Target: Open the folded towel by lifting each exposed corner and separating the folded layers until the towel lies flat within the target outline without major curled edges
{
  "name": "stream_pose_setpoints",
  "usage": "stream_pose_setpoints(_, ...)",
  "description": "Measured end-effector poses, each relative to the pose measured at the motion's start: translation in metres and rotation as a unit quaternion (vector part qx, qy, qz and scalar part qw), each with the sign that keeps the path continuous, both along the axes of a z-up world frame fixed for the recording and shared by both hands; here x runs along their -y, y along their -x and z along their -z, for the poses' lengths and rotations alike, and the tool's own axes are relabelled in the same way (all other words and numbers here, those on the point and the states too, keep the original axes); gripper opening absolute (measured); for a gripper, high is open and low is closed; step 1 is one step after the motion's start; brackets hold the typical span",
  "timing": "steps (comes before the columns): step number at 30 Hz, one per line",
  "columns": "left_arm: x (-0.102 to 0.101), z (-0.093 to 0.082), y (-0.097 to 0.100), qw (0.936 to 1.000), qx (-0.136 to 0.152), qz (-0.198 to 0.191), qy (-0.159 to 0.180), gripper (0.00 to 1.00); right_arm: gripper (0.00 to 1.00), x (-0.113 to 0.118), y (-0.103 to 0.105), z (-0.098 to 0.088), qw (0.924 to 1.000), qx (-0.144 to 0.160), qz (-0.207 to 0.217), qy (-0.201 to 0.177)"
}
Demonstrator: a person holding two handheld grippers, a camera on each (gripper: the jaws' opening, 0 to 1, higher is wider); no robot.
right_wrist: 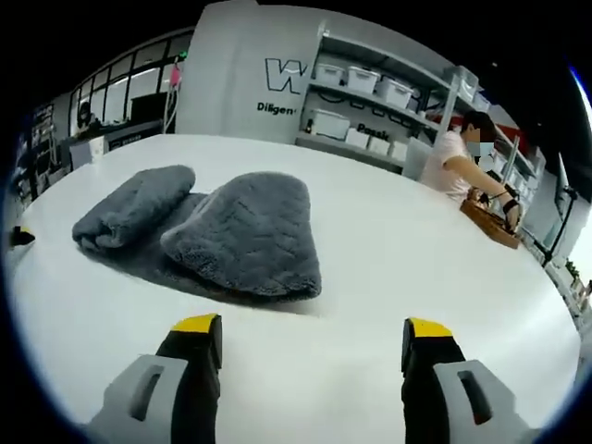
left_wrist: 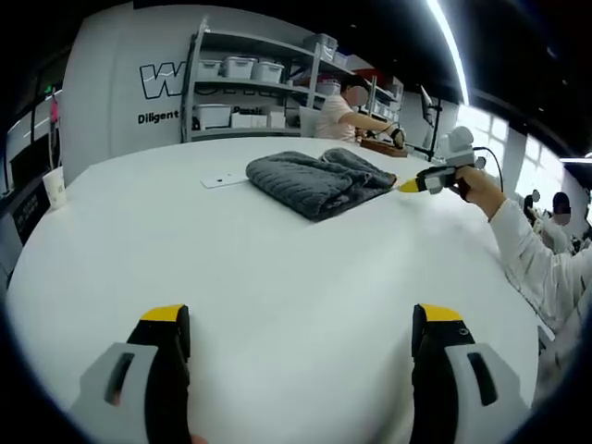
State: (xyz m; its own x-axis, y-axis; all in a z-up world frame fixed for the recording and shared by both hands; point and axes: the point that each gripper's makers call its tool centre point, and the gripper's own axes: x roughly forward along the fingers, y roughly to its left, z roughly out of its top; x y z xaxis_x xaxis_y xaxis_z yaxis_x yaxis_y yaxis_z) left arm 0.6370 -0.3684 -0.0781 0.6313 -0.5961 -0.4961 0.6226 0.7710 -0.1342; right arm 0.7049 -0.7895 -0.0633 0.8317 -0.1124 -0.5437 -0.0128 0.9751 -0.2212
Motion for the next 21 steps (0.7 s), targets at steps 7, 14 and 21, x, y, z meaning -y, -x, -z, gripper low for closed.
stream_pose_setpoints(7, -0.001, 0.000, -0.001, 1.0000, 0.003, -0.003, -0.009, 0.99, 1.00, -0.001, 0.014, -0.005, 0.9995, 0.000, -0.019, -0.023)
stream_pose_setpoints(14, 0.000, -0.004, -0.003, 0.9999, 0.009, -0.012, -0.007, 0.99, 0.99, -0.010, 0.030, -0.003, 0.9959, -0.005, -0.059, -0.068)
stream_pose_setpoints(21, 0.004, -0.007, -0.004, 0.9997, 0.018, -0.015, -0.007, 0.99, 0.99, -0.018, 0.046, 0.002, 0.9920, -0.007, -0.090, -0.087)
